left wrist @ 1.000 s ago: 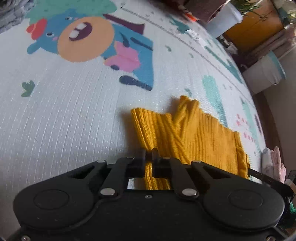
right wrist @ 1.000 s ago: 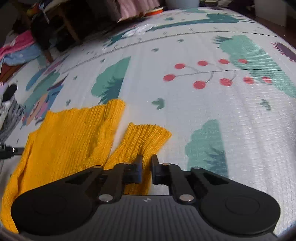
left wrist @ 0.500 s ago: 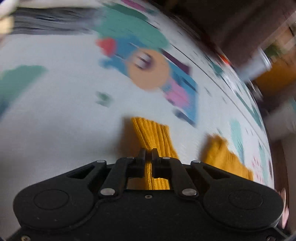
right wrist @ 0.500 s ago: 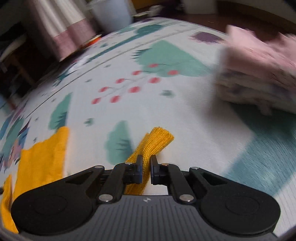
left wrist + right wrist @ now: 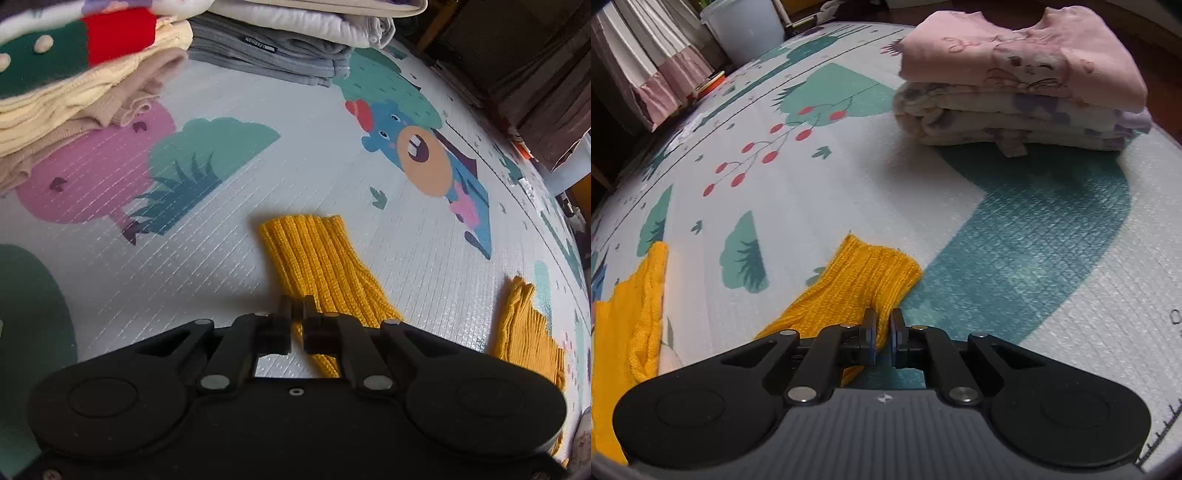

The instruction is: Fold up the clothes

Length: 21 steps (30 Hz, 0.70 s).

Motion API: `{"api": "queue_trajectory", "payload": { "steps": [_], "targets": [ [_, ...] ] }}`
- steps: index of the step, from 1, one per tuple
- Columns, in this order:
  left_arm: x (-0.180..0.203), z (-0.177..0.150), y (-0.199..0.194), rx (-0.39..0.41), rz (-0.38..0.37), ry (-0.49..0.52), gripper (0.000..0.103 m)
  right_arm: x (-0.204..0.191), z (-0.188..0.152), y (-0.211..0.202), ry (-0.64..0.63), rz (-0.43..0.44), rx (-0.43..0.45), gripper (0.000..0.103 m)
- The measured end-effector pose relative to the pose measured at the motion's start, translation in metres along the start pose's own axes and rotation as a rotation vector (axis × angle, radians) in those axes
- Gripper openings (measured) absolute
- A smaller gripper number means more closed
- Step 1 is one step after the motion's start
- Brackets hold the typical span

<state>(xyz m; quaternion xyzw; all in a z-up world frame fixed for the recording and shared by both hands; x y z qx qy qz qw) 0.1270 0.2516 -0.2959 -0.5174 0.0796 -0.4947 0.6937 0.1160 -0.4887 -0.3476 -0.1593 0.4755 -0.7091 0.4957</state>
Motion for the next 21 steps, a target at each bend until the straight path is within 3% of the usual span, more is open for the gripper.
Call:
{"api": "queue_trajectory", "payload": {
  "steps": [3, 5, 6, 8, 10, 12, 16, 19, 21],
  "targets": [
    [0.004, 0.001, -0.001, -0.001, 0.032, 0.033, 0.004, 0.002, 0.004, -0.005, 0.023, -0.041, 0.019, 0.01],
    [0.014, 0.002, -0.007, 0.038, 0.118, 0.136, 0.03, -0.001, 0.009, -0.018, 0.034, -0.063, 0.096, 0.014],
    [0.022, 0.002, -0.011, 0.074, 0.15, 0.217, 0.031, -0.003, 0.012, -0.024, 0.035, -0.073, 0.132, 0.014],
    [0.043, -0.002, -0.02, 0.136, 0.154, 0.351, 0.031, -0.024, 0.016, -0.031, -0.053, -0.066, 0.179, 0.014],
    [0.065, -0.007, -0.025, 0.175, 0.14, 0.434, 0.031, -0.064, 0.012, -0.036, -0.225, 0.016, 0.205, 0.014],
    [0.093, -0.018, -0.025, 0.165, 0.03, 0.517, 0.031, -0.113, -0.003, -0.037, -0.403, 0.167, 0.194, 0.014],
    [0.151, -0.061, -0.006, 0.038, -0.213, 0.741, 0.034, -0.2, -0.043, -0.037, -0.682, 0.452, 0.155, 0.013],
    [0.193, -0.092, 0.013, -0.059, -0.385, 0.853, 0.034, -0.237, -0.068, -0.02, -0.797, 0.518, 0.107, 0.013],
    [0.212, -0.106, 0.032, -0.127, -0.41, 0.899, 0.034, -0.227, -0.068, 0.003, -0.749, 0.489, 0.028, 0.01]
  ]
}}
Point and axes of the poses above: each gripper's, at about its wrist camera, not at the fingertips, and y roughly the way its jaws point, x to its right, z to its top, the point moved 4 cm from there along y, roughly the way its jaws point, and after that the axes turned 3 degrees about -z, right-handed, at the moved point
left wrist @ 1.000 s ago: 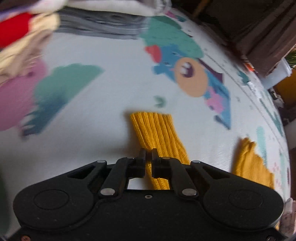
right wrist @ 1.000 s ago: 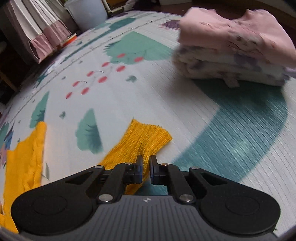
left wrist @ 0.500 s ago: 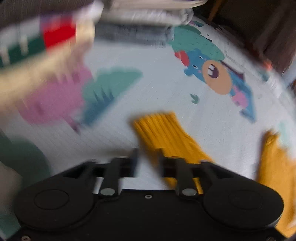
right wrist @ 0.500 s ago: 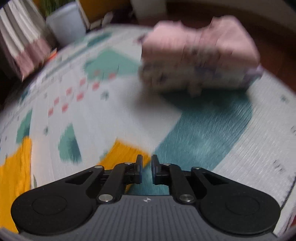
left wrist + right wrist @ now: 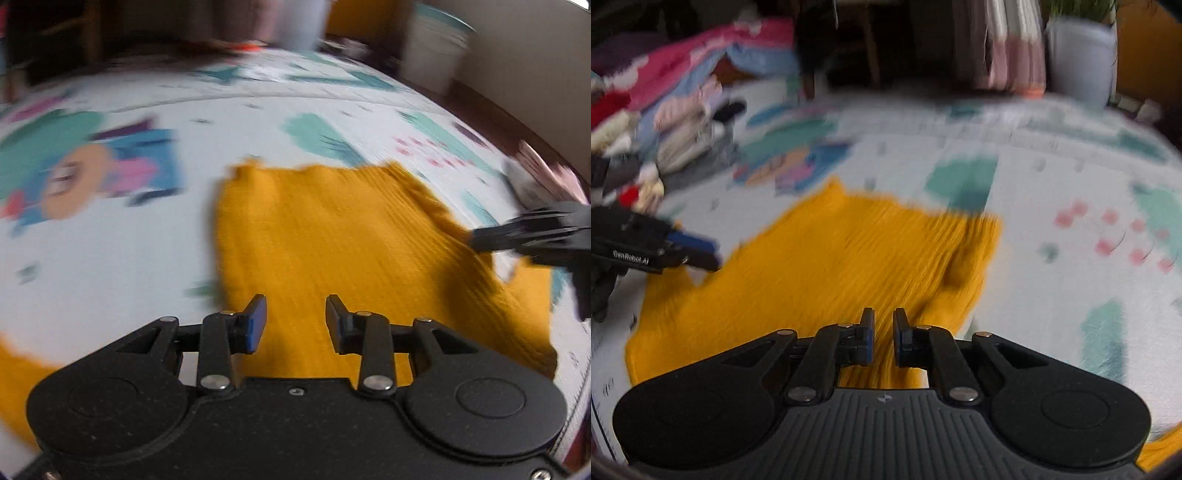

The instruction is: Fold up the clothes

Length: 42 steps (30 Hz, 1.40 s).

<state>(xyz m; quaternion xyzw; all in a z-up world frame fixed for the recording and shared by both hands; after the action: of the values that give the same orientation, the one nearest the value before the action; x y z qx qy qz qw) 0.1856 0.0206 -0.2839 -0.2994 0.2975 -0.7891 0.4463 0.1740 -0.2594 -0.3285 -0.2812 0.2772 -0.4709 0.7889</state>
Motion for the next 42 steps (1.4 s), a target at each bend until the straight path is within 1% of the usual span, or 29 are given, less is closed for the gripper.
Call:
{"api": "queue_trajectory", "payload": {
  "steps": [2, 3, 5, 6, 9, 10, 13, 14, 17, 19, 20, 21, 22, 23, 24, 25, 26, 28, 29, 30, 32, 34, 36, 37, 38, 39, 40, 41, 42],
  "targets": [
    [-0.002, -0.002, 0.022, -0.075, 0.021, 0.008, 0.04, 0.016, -0.01, 0.014, 0.071, 0.002, -0.058, 0.002],
    [-0.004, 0.0, 0.023, -0.07, 0.015, 0.016, 0.039, 0.026, -0.012, 0.01, 0.12, 0.022, -0.043, 0.001],
    [-0.009, 0.006, 0.02, -0.095, 0.0, 0.007, 0.038, 0.035, -0.013, 0.002, 0.127, 0.002, -0.042, 0.0],
    [-0.013, 0.011, 0.019, -0.089, -0.006, -0.011, 0.038, 0.039, -0.013, -0.003, 0.13, -0.003, -0.038, 0.001],
    [-0.026, 0.033, 0.023, -0.075, 0.013, -0.002, 0.037, 0.038, 0.001, 0.001, 0.086, 0.016, -0.005, 0.003],
    [-0.027, 0.045, 0.028, -0.074, 0.033, 0.045, 0.037, 0.039, 0.009, 0.008, 0.064, 0.009, -0.012, 0.007],
    [-0.02, 0.074, 0.04, -0.057, 0.063, 0.179, 0.037, 0.047, 0.035, 0.026, 0.007, -0.01, -0.016, 0.007],
    [-0.018, 0.083, 0.046, -0.061, 0.06, 0.215, 0.037, 0.048, 0.043, 0.032, -0.02, -0.017, -0.017, 0.007],
    [-0.015, 0.1, 0.067, -0.099, 0.035, 0.279, 0.037, 0.051, 0.068, 0.048, -0.089, -0.02, -0.016, 0.008],
    [-0.021, 0.102, 0.086, -0.144, 0.063, 0.296, 0.037, 0.052, 0.082, 0.06, -0.123, -0.01, -0.02, 0.008],
    [-0.024, 0.102, 0.095, -0.167, 0.077, 0.305, 0.038, 0.054, 0.083, 0.069, -0.139, -0.034, -0.056, 0.008],
    [-0.031, 0.105, 0.102, -0.176, 0.08, 0.281, 0.046, 0.057, 0.083, 0.078, -0.154, -0.059, -0.091, 0.009],
    [-0.045, 0.113, 0.104, -0.163, 0.062, 0.179, 0.042, 0.06, 0.084, 0.085, -0.167, -0.079, -0.122, 0.009],
    [-0.06, 0.122, 0.105, -0.162, 0.063, 0.058, 0.032, 0.061, 0.085, 0.087, -0.172, -0.078, -0.127, 0.009],
    [-0.073, 0.128, 0.104, -0.165, 0.081, -0.038, 0.032, 0.062, 0.086, 0.089, -0.18, -0.078, -0.132, 0.009],
    [-0.081, 0.131, 0.104, -0.177, 0.097, -0.083, 0.032, 0.06, 0.086, 0.089, -0.201, -0.087, -0.13, 0.009],
    [-0.086, 0.132, 0.105, -0.2, 0.107, -0.098, 0.036, 0.058, 0.086, 0.09, -0.222, -0.095, -0.129, 0.009],
    [-0.094, 0.136, 0.107, -0.238, 0.137, -0.111, 0.036, 0.054, 0.086, 0.088, -0.252, -0.112, -0.109, 0.009],
    [-0.088, 0.142, 0.103, -0.218, 0.167, -0.072, 0.033, 0.054, 0.087, 0.087, -0.24, -0.112, -0.092, 0.009],
    [-0.076, 0.149, 0.095, -0.171, 0.168, -0.014, 0.033, 0.055, 0.088, 0.084, -0.205, -0.097, -0.069, 0.009],
    [-0.045, 0.155, 0.085, -0.117, 0.104, 0.128, 0.033, 0.052, 0.087, 0.079, -0.175, -0.081, -0.046, 0.01],
    [-0.016, 0.147, 0.086, -0.095, 0.068, 0.293, 0.033, 0.042, 0.083, 0.071, -0.216, -0.07, -0.039, 0.01],
    [-0.015, 0.13, 0.106, -0.159, 0.118, 0.32, 0.035, 0.027, 0.075, 0.063, -0.281, -0.042, -0.037, 0.01],
    [-0.019, 0.122, 0.115, -0.183, 0.144, 0.305, 0.039, 0.02, 0.068, 0.064, -0.339, -0.047, -0.053, 0.01],
    [-0.03, 0.117, 0.119, -0.185, 0.157, 0.234, 0.043, 0.015, 0.058, 0.067, -0.411, -0.067, -0.071, 0.01],
    [-0.039, 0.118, 0.118, -0.178, 0.139, 0.176, 0.043, 0.013, 0.046, 0.069, -0.487, -0.093, -0.056, 0.011],
    [-0.044, 0.12, 0.116, -0.178, 0.133, 0.137, 0.042, 0.011, 0.043, 0.068, -0.524, -0.103, -0.04, 0.012],
    [-0.043, 0.121, 0.11, -0.178, 0.15, 0.15, 0.036, 0.01, 0.045, 0.066, -0.528, -0.113, -0.044, 0.012],
    [-0.038, 0.121, 0.1, -0.148, 0.156, 0.19, 0.035, 0.008, 0.05, 0.062, -0.517, -0.121, -0.047, 0.012]
  ]
}}
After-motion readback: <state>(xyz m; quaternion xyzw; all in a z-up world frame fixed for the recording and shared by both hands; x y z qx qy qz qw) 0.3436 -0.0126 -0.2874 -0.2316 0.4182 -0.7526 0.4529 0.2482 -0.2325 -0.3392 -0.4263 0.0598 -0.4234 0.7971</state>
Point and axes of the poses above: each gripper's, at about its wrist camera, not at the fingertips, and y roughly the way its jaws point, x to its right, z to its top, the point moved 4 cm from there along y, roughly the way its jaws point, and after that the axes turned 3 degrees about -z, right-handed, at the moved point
